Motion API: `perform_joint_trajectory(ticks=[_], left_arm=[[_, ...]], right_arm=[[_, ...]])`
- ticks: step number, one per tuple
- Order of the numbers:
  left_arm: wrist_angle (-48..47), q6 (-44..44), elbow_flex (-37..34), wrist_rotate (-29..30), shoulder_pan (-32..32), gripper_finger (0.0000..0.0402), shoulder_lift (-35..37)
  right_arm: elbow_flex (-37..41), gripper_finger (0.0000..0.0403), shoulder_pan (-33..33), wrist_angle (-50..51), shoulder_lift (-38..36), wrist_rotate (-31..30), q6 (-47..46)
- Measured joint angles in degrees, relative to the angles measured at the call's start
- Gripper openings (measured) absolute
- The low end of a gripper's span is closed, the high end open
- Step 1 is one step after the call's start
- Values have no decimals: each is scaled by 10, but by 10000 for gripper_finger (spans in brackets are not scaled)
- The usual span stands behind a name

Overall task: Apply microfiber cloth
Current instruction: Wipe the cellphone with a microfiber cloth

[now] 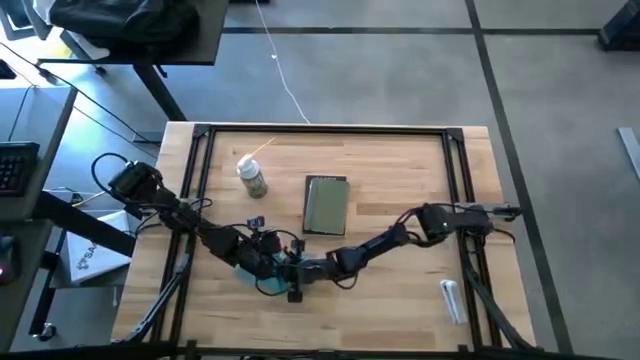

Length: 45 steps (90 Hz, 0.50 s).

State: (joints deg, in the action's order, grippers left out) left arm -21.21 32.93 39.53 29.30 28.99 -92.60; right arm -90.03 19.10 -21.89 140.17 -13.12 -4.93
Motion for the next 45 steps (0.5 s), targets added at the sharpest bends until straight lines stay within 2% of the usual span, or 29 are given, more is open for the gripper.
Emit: perform_joint_trajectory(ticks=[11, 21, 32, 45], left_arm=[[-2, -1, 0, 2, 0, 77, -1], [-3, -1, 0, 3, 0, 77, -1], [-2, -1, -1, 3, 2, 77, -1], [6, -1, -1, 4, 3, 77, -2]], right_arm=[[-1, 0, 16, 44, -10, 64, -20], [0, 0, 35, 116, -33, 55, -42], [2, 0, 51, 191, -72, 3, -38], [1, 0, 57, 228, -103, -141, 14]])
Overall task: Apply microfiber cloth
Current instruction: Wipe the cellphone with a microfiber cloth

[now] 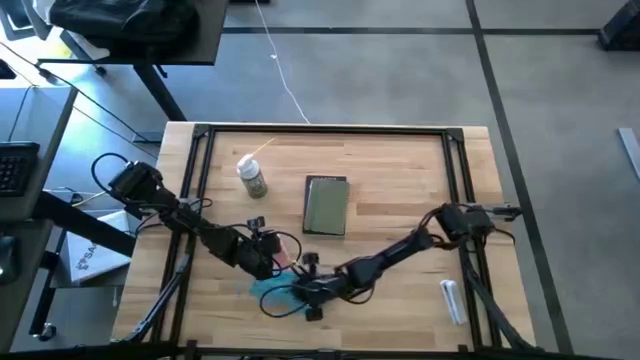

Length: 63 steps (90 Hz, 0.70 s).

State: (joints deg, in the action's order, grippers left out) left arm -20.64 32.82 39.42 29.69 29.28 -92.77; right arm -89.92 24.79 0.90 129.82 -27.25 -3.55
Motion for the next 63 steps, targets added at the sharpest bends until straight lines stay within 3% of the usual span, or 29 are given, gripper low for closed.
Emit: perform_joint_trajectory(ticks=[9, 20, 43, 51, 63], left_arm=[[18, 0, 0, -1, 0, 77, -1], [29, 1, 0, -5, 0, 77, 0], [29, 0, 0, -6, 0, 77, 1], [28, -2, 0, -6, 0, 77, 1], [27, -4, 0, -7, 0, 77, 1]], right_arm=[[0, 0, -23, -20, 12, -39, 30], [1, 0, -57, -81, 43, 25, 31], [0, 0, -75, -212, 96, 93, 21], [0, 0, -69, -218, 97, 139, 19], [-1, 0, -48, -183, 90, 155, -4]])
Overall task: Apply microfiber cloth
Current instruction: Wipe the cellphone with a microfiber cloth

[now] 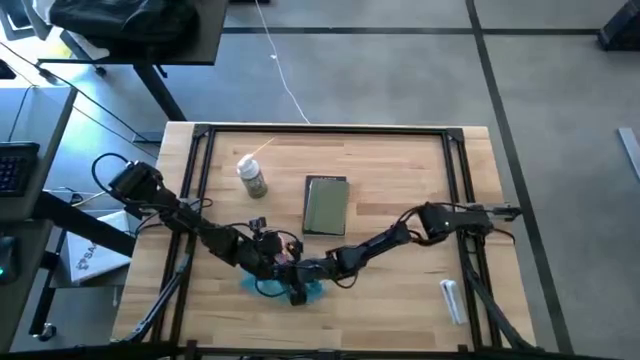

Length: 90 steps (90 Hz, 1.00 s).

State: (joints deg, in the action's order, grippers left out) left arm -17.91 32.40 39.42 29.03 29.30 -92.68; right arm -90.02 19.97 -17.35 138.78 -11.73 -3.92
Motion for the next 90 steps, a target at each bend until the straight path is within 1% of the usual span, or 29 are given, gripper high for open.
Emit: perform_joint_trajectory(ticks=[10, 23, 37, 44, 51, 60, 69, 82, 90], left_arm=[[0, 0, 0, -4, 0, 77, 0], [0, 0, 0, -7, 0, 77, 1], [-2, 0, 0, -6, 0, 78, 1], [-2, 0, 0, -7, 0, 78, 1], [-2, 0, 0, -6, 0, 78, 1], [-2, 3, 0, -6, 0, 78, 1], [3, 5, 0, -6, 0, 78, 1], [4, 6, 0, -6, 0, 78, 2], [0, 10, 0, -6, 0, 78, 2]], right_arm=[[-1, 0, 15, 71, -18, -4, -22], [0, 0, 29, 221, -61, -48, -47], [3, 0, 36, 369, -110, -109, -40], [2, 0, 33, 410, -128, -152, -37], [2, 0, 26, 429, -132, -201, -36], [3, 0, 12, 419, -132, -226, -37], [2, 0, -5, 347, -118, -229, -35], [2, 0, -17, 221, -68, -205, -21], [2, 0, -16, 169, -47, -193, -30]])
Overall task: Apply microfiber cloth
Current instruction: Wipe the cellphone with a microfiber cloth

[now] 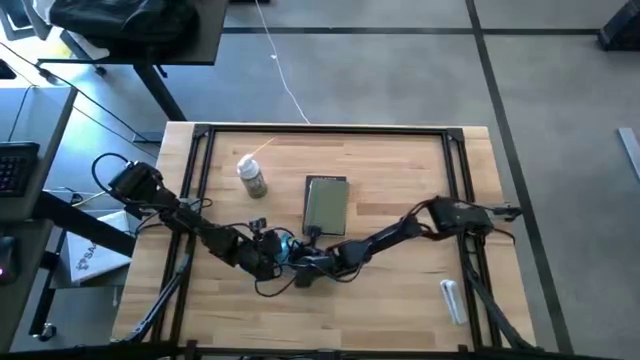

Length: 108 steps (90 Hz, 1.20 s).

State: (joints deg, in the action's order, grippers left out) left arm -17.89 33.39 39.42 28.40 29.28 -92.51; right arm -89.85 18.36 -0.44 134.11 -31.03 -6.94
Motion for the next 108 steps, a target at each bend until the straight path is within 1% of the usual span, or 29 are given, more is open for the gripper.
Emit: perform_joint_trajectory(ticks=[7, 14, 34, 42, 47, 56, 60, 68, 74, 82, 98, 108], left_arm=[[-3, 0, 0, -4, 0, 78, 0], [-4, 0, 0, -6, 0, 78, 0], [-3, 0, 0, -10, 0, 78, -1], [-3, 0, 0, -10, 0, 78, -1], [-3, -1, 0, -10, 0, 78, 0], [-3, -2, 0, -10, 0, 78, 0], [-3, -5, 0, -9, 0, 78, 0], [-3, -6, 0, -9, 0, 78, 0], [-2, -6, 0, -7, 0, 78, 0], [-2, -5, 0, -7, 0, 78, 0], [0, -1, 0, -8, 0, 78, 0], [2, 2, 0, -8, 0, 78, 0]], right_arm=[[-1, 0, 7, -9, 6, 0, -15], [-3, 0, 16, 23, 4, -4, -28], [-4, 0, 57, 179, -17, -49, -93], [-3, 0, 72, 241, -31, -52, -122], [0, 0, 82, 289, -42, -42, -138], [1, 0, 100, 369, -65, -50, -172], [2, 0, 105, 406, -79, -65, -194], [2, 0, 109, 427, -92, -108, -236], [2, 0, 108, 409, -94, -134, -248], [1, 0, 100, 349, -90, -146, -238], [1, 0, 77, 150, -39, -155, -195], [0, 0, 64, -12, -4, -154, -131]])
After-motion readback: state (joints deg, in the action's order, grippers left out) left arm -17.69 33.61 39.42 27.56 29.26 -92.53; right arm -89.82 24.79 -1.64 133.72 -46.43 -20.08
